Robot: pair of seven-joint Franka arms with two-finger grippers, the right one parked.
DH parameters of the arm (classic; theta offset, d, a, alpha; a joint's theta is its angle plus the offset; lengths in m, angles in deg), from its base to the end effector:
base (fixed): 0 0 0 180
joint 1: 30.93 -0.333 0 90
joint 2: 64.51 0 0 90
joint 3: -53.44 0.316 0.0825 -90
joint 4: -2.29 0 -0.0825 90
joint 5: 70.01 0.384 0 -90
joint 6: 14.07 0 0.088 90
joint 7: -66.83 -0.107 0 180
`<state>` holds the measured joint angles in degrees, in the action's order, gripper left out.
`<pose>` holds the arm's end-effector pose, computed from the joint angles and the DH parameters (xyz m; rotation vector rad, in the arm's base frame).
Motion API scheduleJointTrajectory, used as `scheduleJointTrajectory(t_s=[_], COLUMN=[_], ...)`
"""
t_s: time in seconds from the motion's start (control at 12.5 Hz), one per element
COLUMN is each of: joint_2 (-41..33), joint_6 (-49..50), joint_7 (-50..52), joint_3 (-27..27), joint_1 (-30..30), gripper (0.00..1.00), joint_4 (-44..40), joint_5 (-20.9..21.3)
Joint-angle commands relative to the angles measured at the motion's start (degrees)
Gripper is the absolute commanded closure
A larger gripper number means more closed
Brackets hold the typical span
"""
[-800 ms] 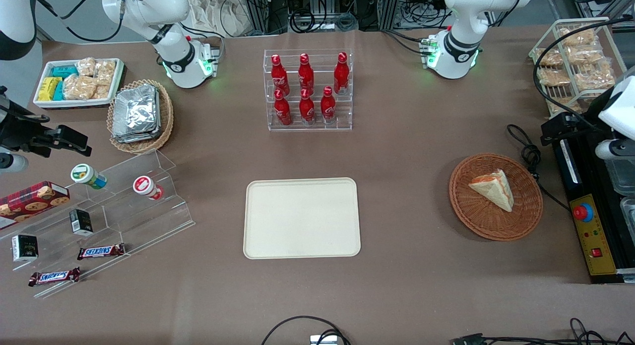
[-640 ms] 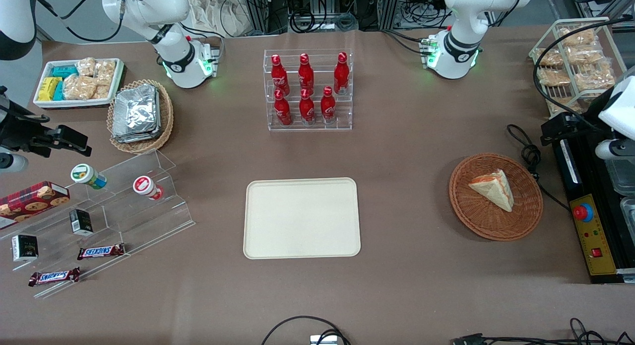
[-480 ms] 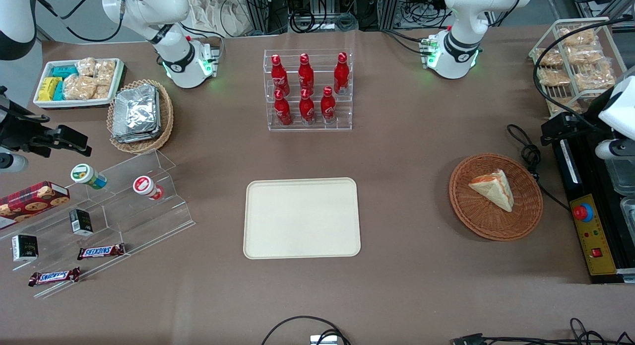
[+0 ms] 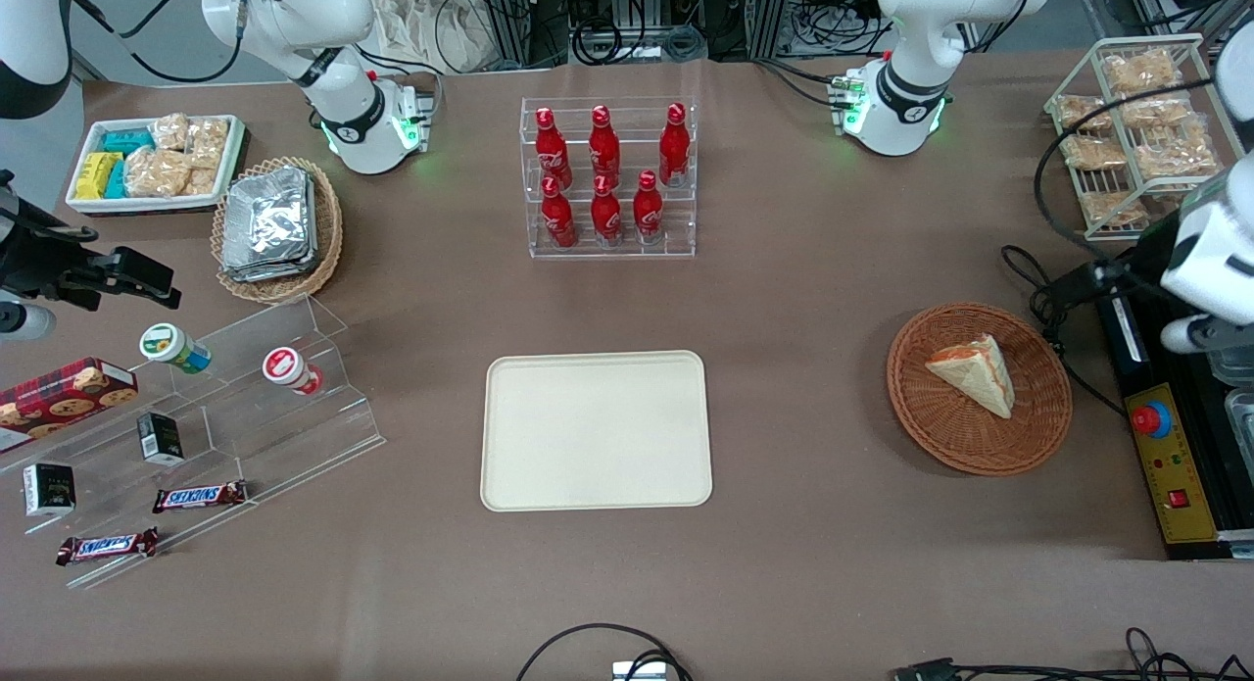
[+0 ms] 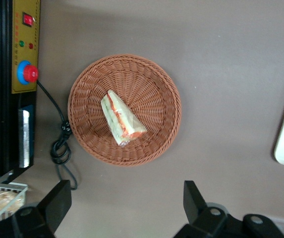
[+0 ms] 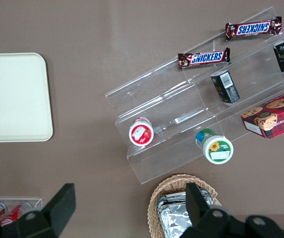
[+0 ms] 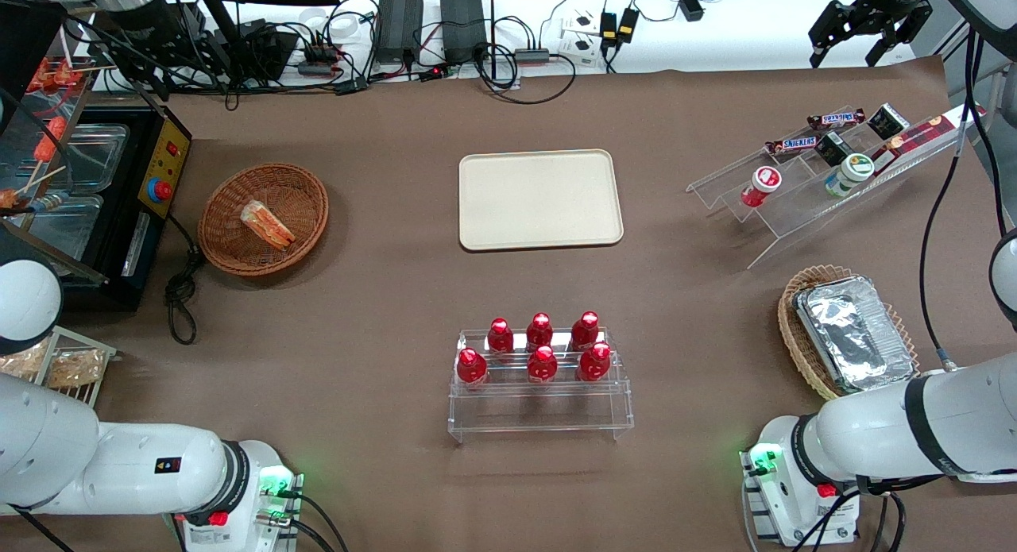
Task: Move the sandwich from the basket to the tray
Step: 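Move the open left gripper down over the wrapped sandwich in the wicker basket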
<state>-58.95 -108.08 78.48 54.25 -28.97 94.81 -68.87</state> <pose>0.5846 -0.0101 0.5543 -3.0981 -0.2814 0.1062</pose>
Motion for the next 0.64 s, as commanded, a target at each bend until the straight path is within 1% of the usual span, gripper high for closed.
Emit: scheduleJointTrajectory(t_s=[0.0, 0.24, 0.56], joint_2=[-2.7, -3.0, -3.7], joint_6=[-7.8, -13.5, -23.8], joint_7=[3.5, 7.9, 15.3], joint_3=[2.1, 2.9, 3.0], joint_1=[-0.1, -0.1, 0.0], gripper=[0.0, 0.0, 0.0], joint_4=[9.8, 15.4, 24.4], joint_5=[-0.3, -0.2, 0.3])
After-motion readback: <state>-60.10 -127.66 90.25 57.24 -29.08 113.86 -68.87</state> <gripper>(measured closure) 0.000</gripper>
